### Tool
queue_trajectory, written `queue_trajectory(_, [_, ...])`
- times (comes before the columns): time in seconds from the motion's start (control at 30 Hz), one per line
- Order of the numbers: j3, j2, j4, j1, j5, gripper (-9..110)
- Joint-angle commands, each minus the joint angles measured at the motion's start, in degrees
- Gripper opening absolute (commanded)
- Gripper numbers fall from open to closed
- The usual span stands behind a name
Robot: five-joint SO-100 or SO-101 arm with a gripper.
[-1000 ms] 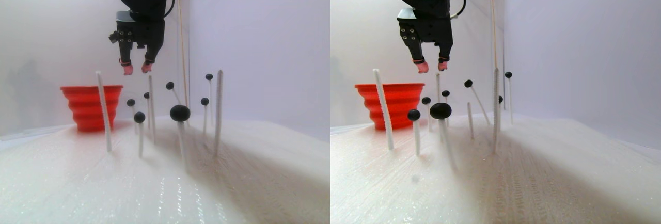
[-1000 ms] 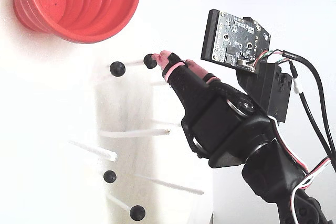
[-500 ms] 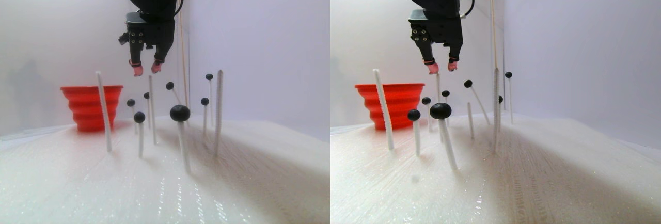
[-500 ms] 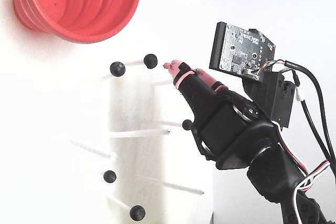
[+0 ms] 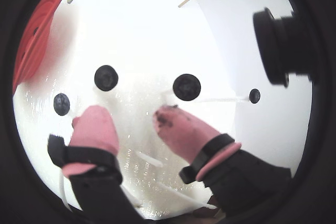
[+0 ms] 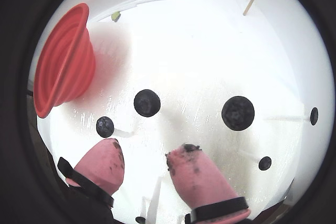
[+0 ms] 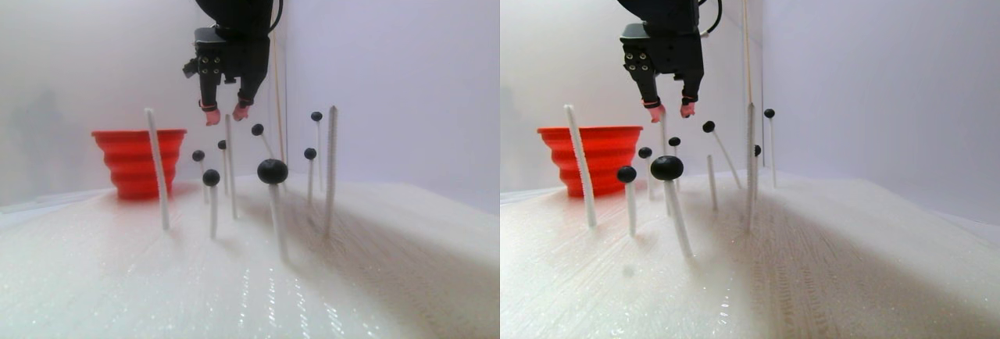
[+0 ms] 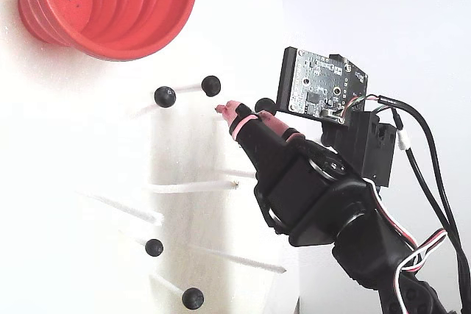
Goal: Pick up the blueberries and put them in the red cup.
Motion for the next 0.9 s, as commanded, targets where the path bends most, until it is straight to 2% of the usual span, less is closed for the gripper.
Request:
queue_trajectory(0.0, [-1.67,0.35,-2.2,0.09,-0.88,16])
queue_trajectory(0.87, [-10.02,-7.91,-5.62,-1.58,1.14,17])
